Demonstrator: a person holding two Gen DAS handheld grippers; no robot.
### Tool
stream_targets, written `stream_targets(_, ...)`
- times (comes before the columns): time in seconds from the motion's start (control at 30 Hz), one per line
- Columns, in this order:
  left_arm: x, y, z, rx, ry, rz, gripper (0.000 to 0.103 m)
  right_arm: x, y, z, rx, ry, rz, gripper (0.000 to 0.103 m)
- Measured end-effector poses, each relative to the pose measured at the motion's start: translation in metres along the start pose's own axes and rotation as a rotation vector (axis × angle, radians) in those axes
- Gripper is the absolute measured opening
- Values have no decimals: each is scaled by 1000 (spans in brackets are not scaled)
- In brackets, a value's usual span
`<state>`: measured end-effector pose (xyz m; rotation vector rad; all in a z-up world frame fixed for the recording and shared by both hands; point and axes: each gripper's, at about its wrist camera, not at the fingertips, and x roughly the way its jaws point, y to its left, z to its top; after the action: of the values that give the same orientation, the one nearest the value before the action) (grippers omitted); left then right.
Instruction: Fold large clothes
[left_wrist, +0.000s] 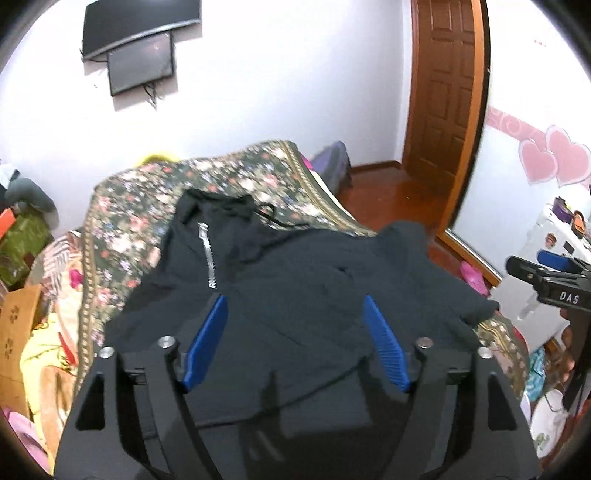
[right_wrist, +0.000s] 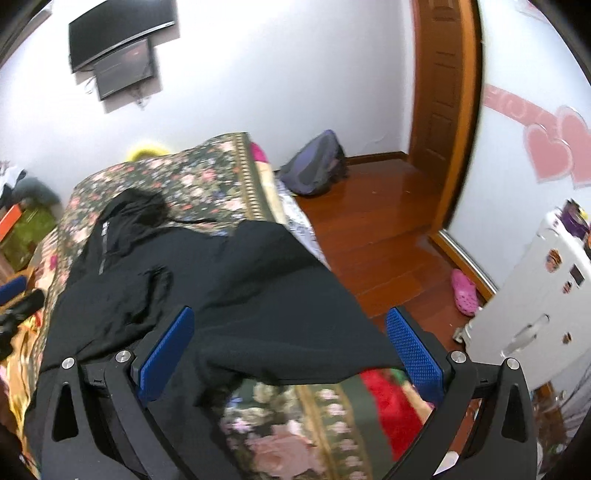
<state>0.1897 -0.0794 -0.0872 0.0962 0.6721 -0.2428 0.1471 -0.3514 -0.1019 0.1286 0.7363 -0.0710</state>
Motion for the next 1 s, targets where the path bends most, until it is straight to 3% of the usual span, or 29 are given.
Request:
stream_targets(0.13,3,19,0,-1,-27,44,91,7,-23,-5,97,50,51,103)
stream_targets(0.3,16,43,-11,-15,17,82,92,23,-43,-19,198,127,102,102)
stream_targets(0.63,59,78,-45,-147,152,82,92,87,-87,-59,528,363,276,72)
stream_targets(0.8,67,80,-53,-180,177,65,92,107,-103,-60,650,362,315,70)
stream_targets(1.0,69,90,-56,-267,182,43,92,129,-112,-50,622,380,204,37)
